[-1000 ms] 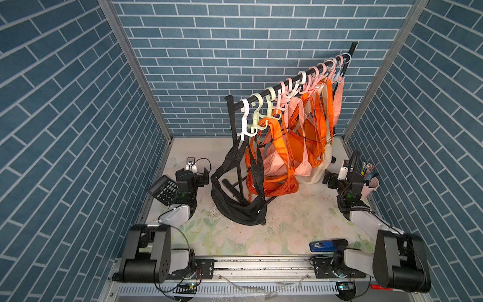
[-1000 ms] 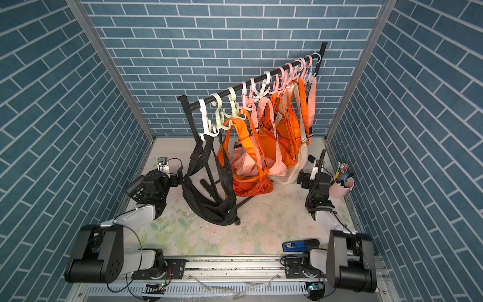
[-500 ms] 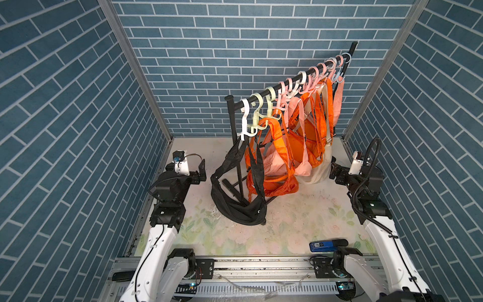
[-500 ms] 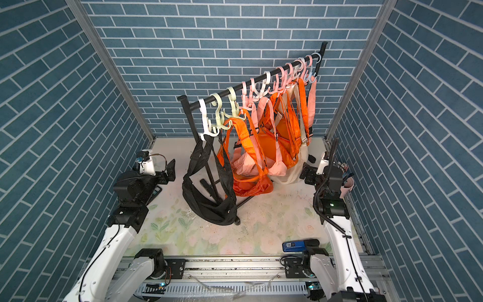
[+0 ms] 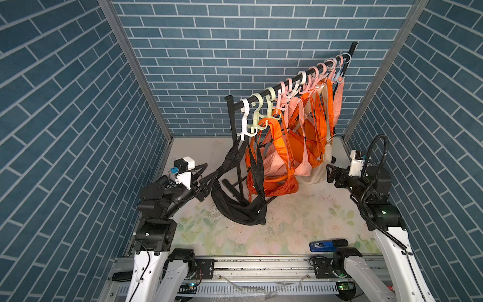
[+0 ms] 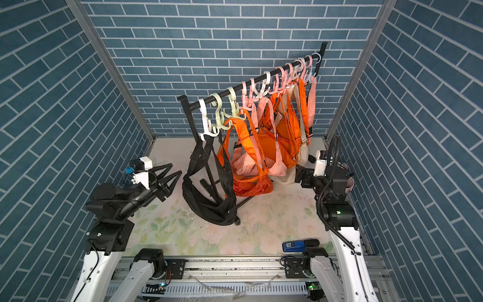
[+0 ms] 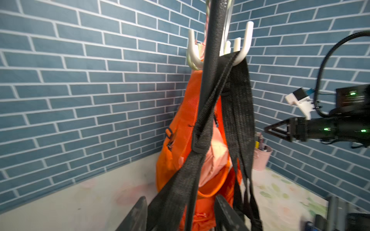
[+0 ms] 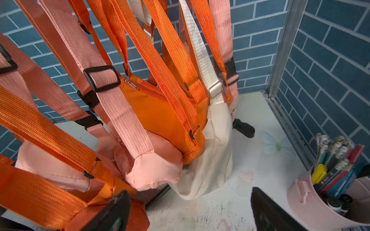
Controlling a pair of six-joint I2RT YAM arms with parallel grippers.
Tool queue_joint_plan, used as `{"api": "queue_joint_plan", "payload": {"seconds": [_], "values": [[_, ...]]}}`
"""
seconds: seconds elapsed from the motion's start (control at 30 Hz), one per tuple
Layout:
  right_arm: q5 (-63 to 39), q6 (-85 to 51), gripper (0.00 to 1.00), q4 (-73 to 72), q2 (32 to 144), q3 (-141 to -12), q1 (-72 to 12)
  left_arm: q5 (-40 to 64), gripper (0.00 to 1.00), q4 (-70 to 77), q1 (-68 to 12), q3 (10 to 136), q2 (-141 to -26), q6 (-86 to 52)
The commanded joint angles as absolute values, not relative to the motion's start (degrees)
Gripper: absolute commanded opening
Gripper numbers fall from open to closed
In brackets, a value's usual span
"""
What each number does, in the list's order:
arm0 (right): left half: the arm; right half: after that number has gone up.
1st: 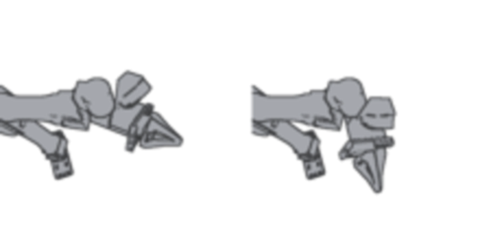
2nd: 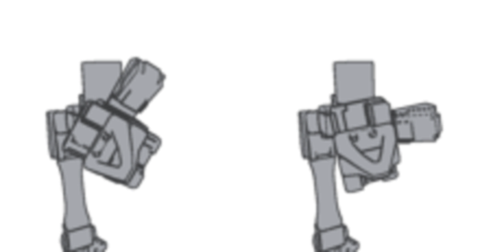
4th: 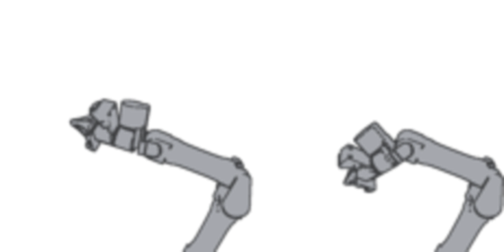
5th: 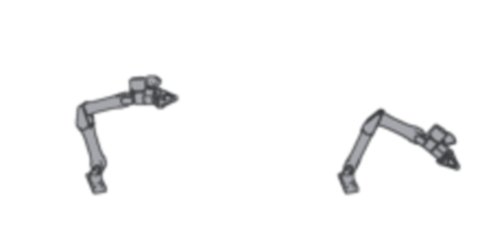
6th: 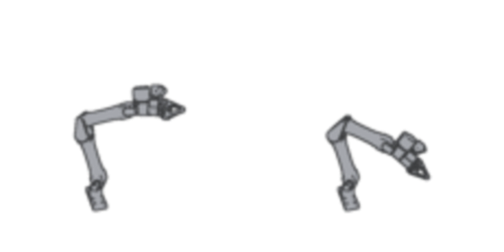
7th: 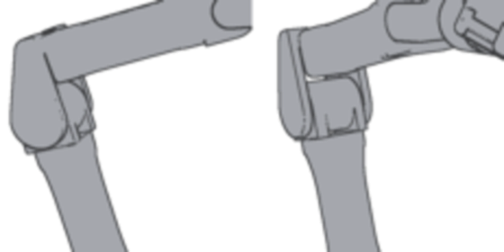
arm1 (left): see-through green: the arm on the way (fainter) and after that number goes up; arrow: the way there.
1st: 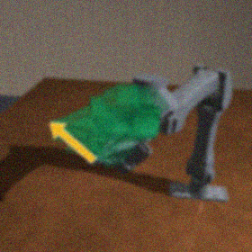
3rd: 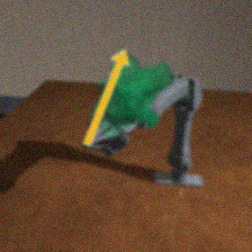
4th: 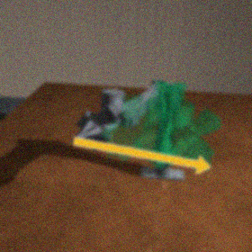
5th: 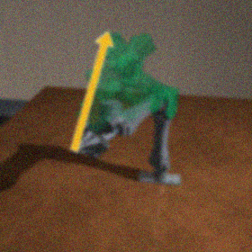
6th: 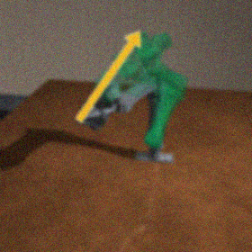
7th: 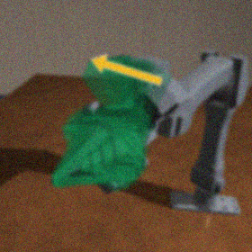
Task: Take the bag off the hook
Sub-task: Adjust the clothesline at the center of the board.
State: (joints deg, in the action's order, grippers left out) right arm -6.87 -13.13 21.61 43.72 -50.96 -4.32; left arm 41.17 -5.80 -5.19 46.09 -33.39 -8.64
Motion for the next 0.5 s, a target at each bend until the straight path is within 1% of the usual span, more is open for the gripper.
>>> {"api": "queue_joint_plan", "payload": {"seconds": [0.0,0.1,0.2,0.3,0.37,0.47], "values": [[-8.79,-14.67,0.92,22.27,43.84,-51.32,-4.88,45.71,0.49,-7.24,-7.74,44.72,-33.68,-11.56],[-8.57,-14.77,0.91,21.94,44.12,-51.11,-5.16,45.33,0.45,-8.97,-11.04,43.32,-35.03,-11.55],[-8.60,-14.68,0.91,21.71,44.74,-50.98,-5.17,40.00,0.45,-12.39,-16.99,42.42,-35.49,-8.90],[-9.70,-15.47,0.91,20.88,45.60,-50.76,-5.40,35.39,0.45,-11.73,-22.34,41.67,-36.01,-9.64],[-10.10,-16.50,0.88,19.51,45.87,-50.21,-5.73,33.53,0.44,-10.15,-24.09,40.96,-37.42,-11.10],[-10.13,-18.14,0.87,17.23,45.99,-49.32,-6.34,29.45,0.45,-9.79,-24.58,41.13,-39.89,-11.50]]}}
